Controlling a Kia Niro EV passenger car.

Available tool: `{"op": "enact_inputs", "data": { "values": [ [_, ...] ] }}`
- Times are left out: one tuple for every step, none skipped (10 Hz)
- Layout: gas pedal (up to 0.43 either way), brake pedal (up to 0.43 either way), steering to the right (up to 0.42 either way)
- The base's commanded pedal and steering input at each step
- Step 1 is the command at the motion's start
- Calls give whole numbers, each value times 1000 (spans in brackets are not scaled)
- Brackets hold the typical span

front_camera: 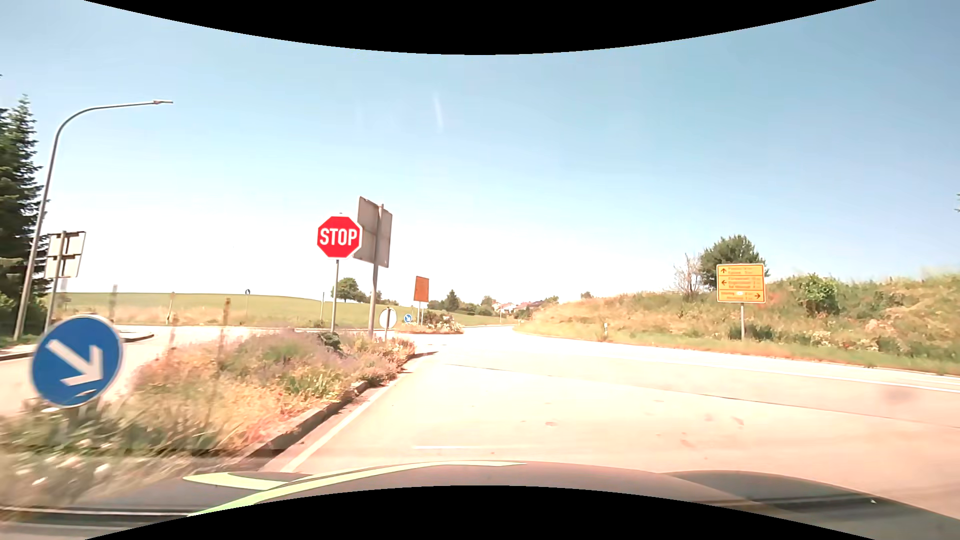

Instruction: Follow the waypoints while adhering to traffic rules and regulations

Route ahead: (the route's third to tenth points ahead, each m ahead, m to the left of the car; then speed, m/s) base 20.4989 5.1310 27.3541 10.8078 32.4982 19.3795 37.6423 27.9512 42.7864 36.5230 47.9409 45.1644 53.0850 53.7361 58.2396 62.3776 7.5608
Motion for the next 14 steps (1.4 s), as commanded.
{"op": "enact_inputs", "data": {
  "values": [
    [0,195,35],
    [0,220,36],
    [0,226,36],
    [0,226,37],
    [0,238,39],
    [0,232,44],
    [0,232,50],
    [0,232,53],
    [0,232,55],
    [0,238,55],
    [0,238,55],
    [0,232,55],
    [0,232,55],
    [0,232,55]
  ]
}}
